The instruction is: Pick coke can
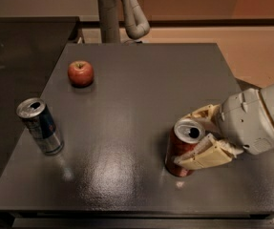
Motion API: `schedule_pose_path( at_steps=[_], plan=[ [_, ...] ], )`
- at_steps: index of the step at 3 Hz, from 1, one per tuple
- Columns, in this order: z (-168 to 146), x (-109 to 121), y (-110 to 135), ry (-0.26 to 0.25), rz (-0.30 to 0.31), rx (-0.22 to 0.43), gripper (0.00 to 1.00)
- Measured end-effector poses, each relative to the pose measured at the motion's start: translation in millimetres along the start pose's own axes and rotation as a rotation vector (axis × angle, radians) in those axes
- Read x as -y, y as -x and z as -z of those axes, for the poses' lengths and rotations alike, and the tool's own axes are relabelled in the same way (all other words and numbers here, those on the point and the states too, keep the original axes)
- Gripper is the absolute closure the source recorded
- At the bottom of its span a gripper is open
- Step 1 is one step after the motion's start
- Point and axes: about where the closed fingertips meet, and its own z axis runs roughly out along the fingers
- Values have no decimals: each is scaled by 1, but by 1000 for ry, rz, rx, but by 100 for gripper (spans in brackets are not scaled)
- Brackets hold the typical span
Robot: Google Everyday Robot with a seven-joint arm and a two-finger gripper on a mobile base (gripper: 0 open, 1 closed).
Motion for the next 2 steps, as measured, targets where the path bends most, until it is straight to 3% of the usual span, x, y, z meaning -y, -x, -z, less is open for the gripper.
schedule_pose_path(
  at_steps=[1,2],
  plan=[
    [9,4,8,-6,-7,16,86],
    [24,16,22,-15,-16,8,100]
  ],
)
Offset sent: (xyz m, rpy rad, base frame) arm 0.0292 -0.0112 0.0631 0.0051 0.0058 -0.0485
